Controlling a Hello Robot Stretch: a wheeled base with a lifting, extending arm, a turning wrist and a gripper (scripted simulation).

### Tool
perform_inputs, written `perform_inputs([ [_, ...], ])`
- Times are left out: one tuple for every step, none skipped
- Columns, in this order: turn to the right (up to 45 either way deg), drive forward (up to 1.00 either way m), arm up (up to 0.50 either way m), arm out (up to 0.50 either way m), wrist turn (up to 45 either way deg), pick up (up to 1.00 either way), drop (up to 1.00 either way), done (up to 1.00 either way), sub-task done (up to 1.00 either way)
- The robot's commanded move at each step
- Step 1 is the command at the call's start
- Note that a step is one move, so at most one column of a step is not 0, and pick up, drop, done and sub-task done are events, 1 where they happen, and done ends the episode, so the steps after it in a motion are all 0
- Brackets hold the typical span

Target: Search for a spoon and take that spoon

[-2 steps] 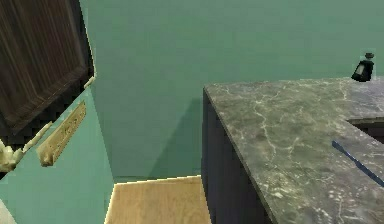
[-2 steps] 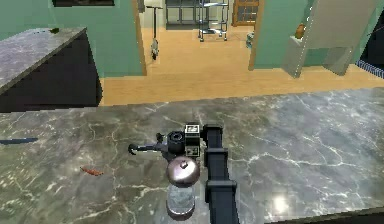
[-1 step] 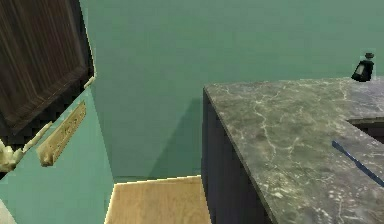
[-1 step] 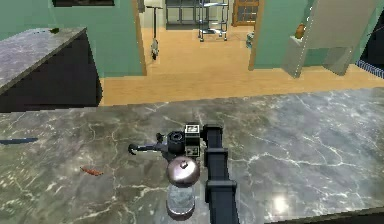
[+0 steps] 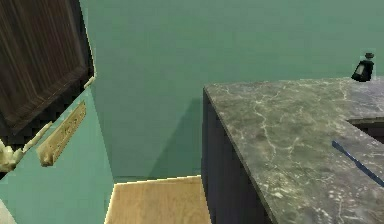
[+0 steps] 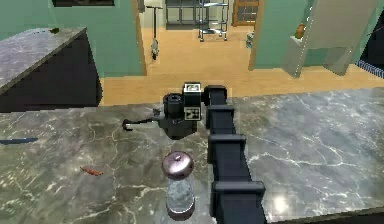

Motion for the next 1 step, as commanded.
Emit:
perform_inputs([
  [0.0,0.0,0.0,0.0,0.0,0.0,0.0,1.0,0.0],
])
